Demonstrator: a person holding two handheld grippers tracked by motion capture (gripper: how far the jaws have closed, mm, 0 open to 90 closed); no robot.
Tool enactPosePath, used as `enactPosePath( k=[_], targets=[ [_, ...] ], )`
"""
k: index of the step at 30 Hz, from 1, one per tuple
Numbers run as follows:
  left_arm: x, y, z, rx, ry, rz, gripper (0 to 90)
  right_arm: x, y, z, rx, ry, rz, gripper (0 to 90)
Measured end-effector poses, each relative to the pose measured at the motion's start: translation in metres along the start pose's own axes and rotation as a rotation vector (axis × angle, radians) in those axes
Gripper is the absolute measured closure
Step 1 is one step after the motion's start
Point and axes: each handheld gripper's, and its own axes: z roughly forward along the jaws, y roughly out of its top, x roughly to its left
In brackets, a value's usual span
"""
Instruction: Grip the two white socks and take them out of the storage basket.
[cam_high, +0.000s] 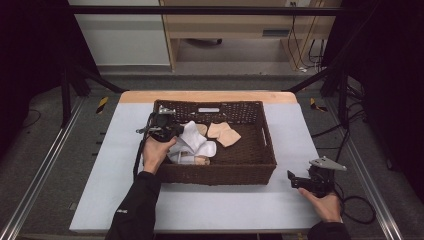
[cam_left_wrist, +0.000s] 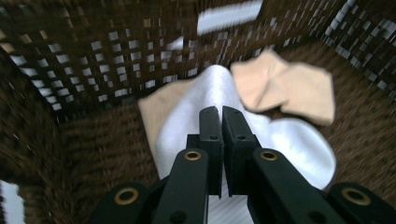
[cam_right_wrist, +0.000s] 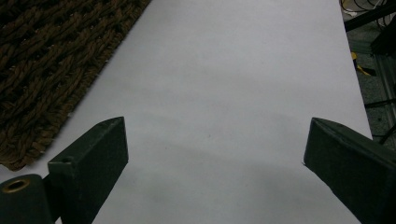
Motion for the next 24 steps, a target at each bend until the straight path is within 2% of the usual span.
enactPosePath(
  k=[1,2,3,4,7,8,9,12,20,22,24],
  targets=[
    [0.0,0.0,0.0,0.0,0.0,0.0,86.7,0.0,0.0,0.0,-0.001,0.0,-0.001,6.6],
    [-0.002,0.003,-0.007,-0.048,0.001,0.003,86.7,0.0,0.0,0.0,-0.002,-0.001,-0.001,6.6],
    [-0.002,0.003,-0.007,-0.048,0.001,0.003,86.8,0.0,0.0,0.0,-0.002,-0.001,-0.001,6.6],
    [-0.003,0.005,-0.011,-0.071,-0.001,0.003,86.8,0.0,0.0,0.0,-0.001,-0.002,-0.001,6.6],
    [-0.008,0.011,-0.023,-0.147,-0.006,0.003,86.9,0.0,0.0,0.0,-0.004,-0.001,-0.002,6.6],
    [-0.012,0.015,-0.032,-0.193,-0.01,0.008,86.9,0.0,0.0,-0.001,-0.003,-0.001,-0.001,6.6],
    [-0.012,0.015,-0.032,-0.193,-0.01,0.008,86.9,0.0,0.0,-0.001,-0.003,-0.001,-0.001,6.6],
    [-0.019,0.024,-0.049,-0.264,-0.015,0.009,87.0,0.0,0.0,-0.001,-0.003,0.0,0.0,6.6],
    [-0.024,0.038,-0.074,-0.349,-0.024,-0.003,87.0,-0.001,0.0,-0.001,-0.004,-0.001,-0.002,6.6],
    [-0.027,0.043,-0.085,-0.381,-0.037,-0.005,87.1,-0.001,0.0,-0.001,-0.003,0.0,-0.001,6.6],
    [-0.027,0.045,-0.089,-0.393,-0.043,-0.007,87.0,0.0,0.0,-0.001,-0.002,0.001,0.0,6.6]
  ],
)
